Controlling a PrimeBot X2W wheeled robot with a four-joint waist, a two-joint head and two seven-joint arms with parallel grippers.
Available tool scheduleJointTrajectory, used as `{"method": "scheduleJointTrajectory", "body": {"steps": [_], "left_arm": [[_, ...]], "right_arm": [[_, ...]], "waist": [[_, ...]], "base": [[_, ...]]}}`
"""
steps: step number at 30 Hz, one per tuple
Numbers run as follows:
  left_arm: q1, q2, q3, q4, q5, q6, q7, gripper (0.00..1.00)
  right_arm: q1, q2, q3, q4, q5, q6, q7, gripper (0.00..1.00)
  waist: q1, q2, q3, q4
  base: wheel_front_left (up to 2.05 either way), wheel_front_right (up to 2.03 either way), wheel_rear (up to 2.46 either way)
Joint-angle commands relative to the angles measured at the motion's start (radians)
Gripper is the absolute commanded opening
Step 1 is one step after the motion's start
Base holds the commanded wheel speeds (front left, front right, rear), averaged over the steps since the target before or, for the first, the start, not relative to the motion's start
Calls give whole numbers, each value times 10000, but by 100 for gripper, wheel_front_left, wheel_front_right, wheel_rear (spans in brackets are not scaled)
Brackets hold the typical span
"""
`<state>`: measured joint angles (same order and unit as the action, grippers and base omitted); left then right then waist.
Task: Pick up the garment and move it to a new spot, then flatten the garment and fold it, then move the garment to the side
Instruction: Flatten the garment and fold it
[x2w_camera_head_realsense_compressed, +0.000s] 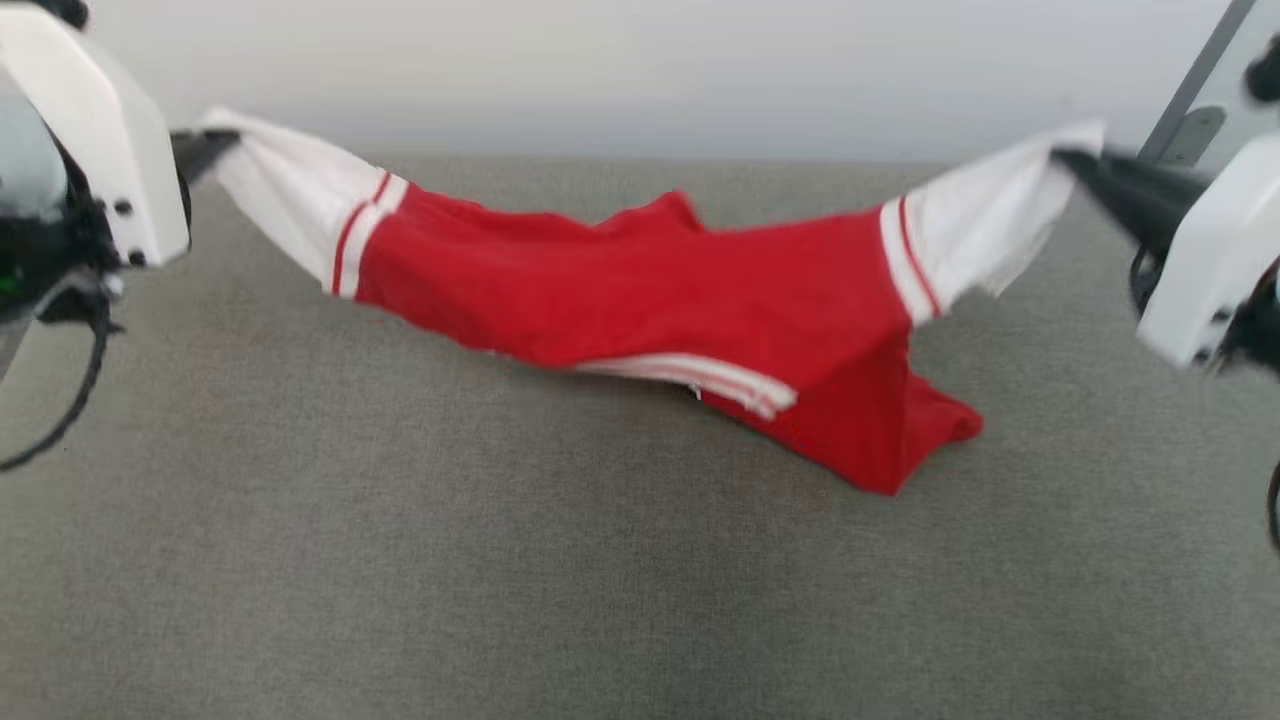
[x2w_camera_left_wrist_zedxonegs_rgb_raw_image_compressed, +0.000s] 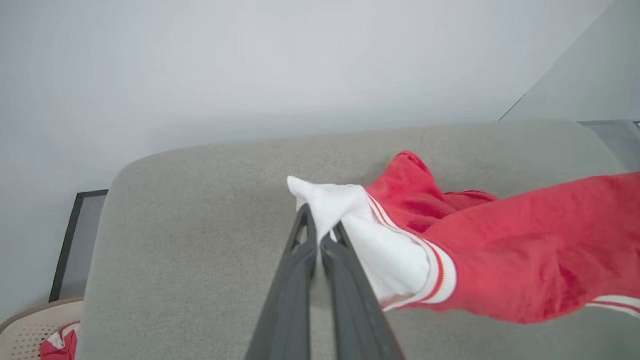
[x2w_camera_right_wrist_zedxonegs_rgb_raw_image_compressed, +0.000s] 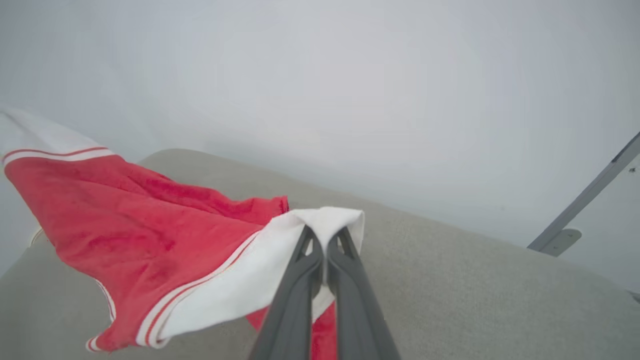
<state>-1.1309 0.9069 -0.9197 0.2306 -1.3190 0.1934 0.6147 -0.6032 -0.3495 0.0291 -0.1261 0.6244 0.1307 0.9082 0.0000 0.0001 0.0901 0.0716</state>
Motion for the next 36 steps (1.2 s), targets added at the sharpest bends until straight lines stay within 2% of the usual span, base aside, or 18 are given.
{"method": "scheduleJointTrajectory", "body": {"steps": [1,12,20,26,30,31,36], "left_arm": [[-261,-71,88,60,106,-32,-45,0],[-1569,-695,334,951,608,-465,-390,0],[-2609,-1855,356,2537,1276,-1097,-1546,0],[-3760,-2776,392,3989,2167,-1486,-3090,0],[-4712,-3219,495,4901,2948,-1680,-4762,0],[-4712,-3219,495,4901,2948,-1680,-4762,0],[-5407,-3767,643,5714,3525,-2200,-6946,0]], "right_arm": [[-326,7,-60,86,63,1,-168,0],[-2581,-20,403,1426,-355,1,-1723,0],[-4411,240,1026,3662,-1324,1,-3910,0],[-6139,549,1206,5917,-2685,1,-6415,0],[-7255,766,1099,7345,-3861,-1,-8413,0],[-7255,766,1099,7345,-3861,-1,-8413,0],[-8328,938,409,8626,-5682,-1,-10933,0]], "waist": [[0,-1,-115,-39],[0,-1,-93,-122],[0,-1,767,-112],[0,-1,1638,-92],[0,-1,2087,-35],[0,-1,2087,-35],[0,-1,2470,112]], "base": [[0,0,0],[0,0,0],[0,0,0],[0,0,0],[0,0,0],[0,0,0],[0,0,0]]}}
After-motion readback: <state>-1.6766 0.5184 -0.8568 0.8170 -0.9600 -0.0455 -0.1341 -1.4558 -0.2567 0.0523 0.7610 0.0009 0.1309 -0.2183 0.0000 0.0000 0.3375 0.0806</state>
